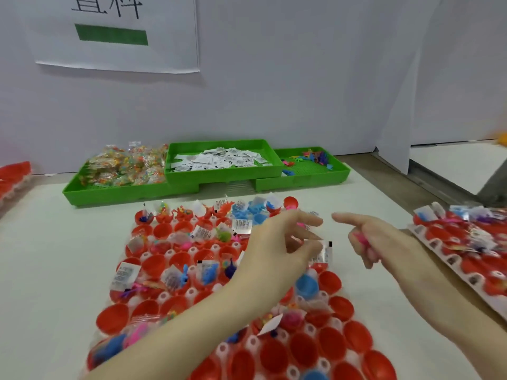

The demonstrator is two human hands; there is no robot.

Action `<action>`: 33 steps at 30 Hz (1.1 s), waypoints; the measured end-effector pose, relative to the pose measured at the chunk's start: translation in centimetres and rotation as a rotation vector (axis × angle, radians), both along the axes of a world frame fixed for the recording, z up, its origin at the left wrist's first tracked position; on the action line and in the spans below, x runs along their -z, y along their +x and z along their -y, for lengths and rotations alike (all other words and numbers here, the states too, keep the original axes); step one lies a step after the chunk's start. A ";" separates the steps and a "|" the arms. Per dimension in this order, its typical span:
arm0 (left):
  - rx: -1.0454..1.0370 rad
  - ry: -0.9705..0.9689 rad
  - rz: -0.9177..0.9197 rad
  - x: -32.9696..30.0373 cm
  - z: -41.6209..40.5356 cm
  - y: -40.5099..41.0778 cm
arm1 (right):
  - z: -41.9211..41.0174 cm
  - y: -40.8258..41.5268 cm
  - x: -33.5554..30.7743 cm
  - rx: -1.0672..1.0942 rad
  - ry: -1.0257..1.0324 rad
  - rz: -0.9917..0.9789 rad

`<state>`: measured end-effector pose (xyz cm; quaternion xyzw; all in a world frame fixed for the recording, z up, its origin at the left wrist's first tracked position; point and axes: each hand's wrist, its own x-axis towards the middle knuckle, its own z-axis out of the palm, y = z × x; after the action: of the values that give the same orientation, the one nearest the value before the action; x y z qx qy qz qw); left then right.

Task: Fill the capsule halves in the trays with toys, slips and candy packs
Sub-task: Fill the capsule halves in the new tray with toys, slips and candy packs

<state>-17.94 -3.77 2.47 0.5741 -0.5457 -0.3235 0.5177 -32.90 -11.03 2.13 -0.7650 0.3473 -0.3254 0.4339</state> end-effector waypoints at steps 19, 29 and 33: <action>0.094 0.102 -0.137 1.1 1.0 -1.2 | -1.7 -2.0 2.2 0.089 -0.184 0.002; 0.082 0.054 0.278 1.5 1.2 -1.7 | -1.8 -2.3 2.9 0.050 -0.078 -0.039; 0.135 0.091 0.485 1.4 1.2 -1.7 | -1.8 -2.9 2.3 0.006 -0.014 -0.187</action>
<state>-19.64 -4.93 1.10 0.6198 -0.6760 -0.2342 0.3224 -35.77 -9.22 -0.19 -0.7941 0.3862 -0.2560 0.3934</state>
